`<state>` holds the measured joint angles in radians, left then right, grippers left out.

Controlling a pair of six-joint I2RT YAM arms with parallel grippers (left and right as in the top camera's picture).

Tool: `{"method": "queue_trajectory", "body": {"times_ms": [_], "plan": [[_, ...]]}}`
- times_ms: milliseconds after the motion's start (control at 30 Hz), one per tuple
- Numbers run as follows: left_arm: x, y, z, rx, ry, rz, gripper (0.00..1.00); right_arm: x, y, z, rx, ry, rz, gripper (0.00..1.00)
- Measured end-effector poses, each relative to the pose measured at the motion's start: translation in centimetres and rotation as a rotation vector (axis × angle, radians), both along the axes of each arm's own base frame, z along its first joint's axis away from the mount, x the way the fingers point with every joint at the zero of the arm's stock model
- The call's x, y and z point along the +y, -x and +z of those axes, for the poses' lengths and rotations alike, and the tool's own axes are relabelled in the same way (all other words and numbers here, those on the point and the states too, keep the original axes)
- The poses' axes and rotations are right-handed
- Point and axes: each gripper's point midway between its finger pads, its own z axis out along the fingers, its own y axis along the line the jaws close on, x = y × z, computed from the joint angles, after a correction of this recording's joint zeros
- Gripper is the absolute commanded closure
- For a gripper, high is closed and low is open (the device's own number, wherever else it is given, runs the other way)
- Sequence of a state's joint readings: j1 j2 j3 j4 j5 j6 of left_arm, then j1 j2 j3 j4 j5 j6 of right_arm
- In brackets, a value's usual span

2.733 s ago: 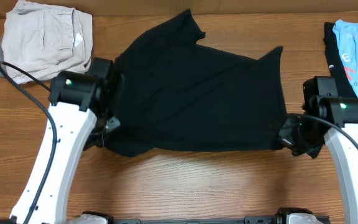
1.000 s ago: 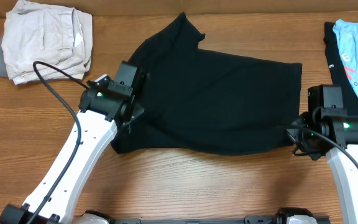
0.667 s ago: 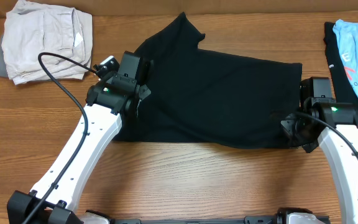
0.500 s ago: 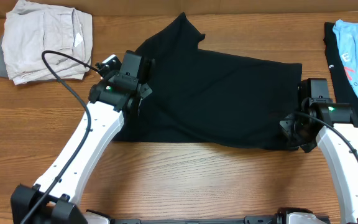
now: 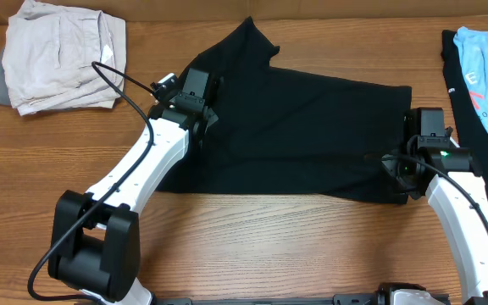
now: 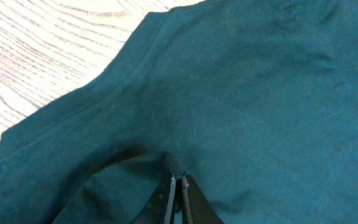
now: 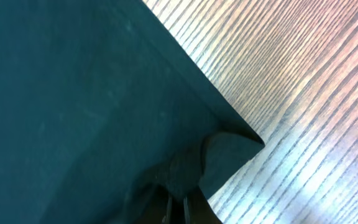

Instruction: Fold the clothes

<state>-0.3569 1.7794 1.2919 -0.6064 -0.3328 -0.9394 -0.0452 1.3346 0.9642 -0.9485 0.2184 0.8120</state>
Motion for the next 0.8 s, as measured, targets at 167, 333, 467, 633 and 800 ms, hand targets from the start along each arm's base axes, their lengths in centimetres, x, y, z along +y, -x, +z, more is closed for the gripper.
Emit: {"method": "queue_trajectory", "body": {"times_ms": [167,333,467,633,800], "plan": [[-0.4,-1.1,0.0,-0.037,0.014,-0.001,0.85,-0.6,-0.2,0.2,-0.018,0.023,-0.037,0.96],[-0.8,-2.1,0.2,-0.079,0.026,-0.007,0.79,-0.8,0.7,-0.6,0.023,0.037,-0.053,0.96],[-0.9,-2.3,0.4,-0.088,0.024,-0.016,0.71,-1.0,1.6,-2.6,0.048,0.048,-0.062,0.92],[-0.6,-1.4,-0.2,-0.032,-0.034,-0.08,0.68,-1.1,2.3,-3.7,0.074,0.055,-0.067,0.92],[0.4,1.1,-1.5,0.096,-0.091,-0.112,0.68,-2.1,2.8,-3.6,0.085,0.075,-0.112,0.93]]}}
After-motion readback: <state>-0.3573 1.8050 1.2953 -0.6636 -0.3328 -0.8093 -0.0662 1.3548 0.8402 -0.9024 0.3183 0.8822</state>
